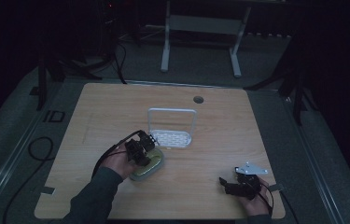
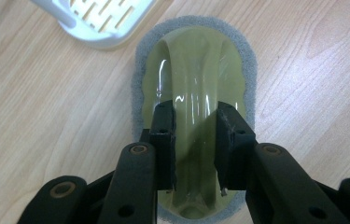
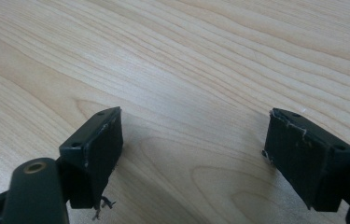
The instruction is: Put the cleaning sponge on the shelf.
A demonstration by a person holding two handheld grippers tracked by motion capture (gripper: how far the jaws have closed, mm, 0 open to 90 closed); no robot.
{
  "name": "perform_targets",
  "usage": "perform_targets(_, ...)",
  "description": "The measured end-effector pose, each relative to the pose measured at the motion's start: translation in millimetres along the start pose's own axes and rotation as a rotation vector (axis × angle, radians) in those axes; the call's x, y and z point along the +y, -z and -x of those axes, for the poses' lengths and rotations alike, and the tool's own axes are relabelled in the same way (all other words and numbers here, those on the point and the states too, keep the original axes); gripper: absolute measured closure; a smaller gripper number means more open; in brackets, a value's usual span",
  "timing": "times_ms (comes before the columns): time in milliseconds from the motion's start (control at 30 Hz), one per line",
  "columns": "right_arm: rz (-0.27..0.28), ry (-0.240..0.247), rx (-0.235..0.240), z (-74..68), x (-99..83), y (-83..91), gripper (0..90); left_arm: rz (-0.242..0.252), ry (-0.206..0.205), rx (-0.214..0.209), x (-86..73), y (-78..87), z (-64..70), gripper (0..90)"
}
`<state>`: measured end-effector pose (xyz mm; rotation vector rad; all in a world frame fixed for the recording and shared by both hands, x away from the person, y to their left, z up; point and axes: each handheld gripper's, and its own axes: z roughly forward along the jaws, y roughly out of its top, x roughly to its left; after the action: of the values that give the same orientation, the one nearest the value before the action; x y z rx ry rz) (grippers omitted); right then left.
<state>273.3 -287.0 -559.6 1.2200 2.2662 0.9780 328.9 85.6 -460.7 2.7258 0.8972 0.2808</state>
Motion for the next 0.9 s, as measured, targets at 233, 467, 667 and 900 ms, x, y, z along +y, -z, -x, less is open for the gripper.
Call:
perform_targets(233,0.0,0.0,0.0,0.0,0.0,0.0,18.7,0.022,-0.049,0.018,1.1,-0.6,-0.6,71.7)
perform_targets(467,0.0,0.0,0.0,0.0,0.0,0.0,18.8,0.032,-0.096,0.023,4.3,-2.8,0.7,71.6)
perform_targets(667,0.0,0.0,0.0,0.0,0.0,0.0,18.7,0.042,-0.117,0.012,7.1,-3.8,0.7,71.6)
perform_targets(900,0.0,0.0,0.0,0.0,0.0,0.0,18.7,0.054,-0.141,0.01,7.8,-5.0,-0.6,71.6)
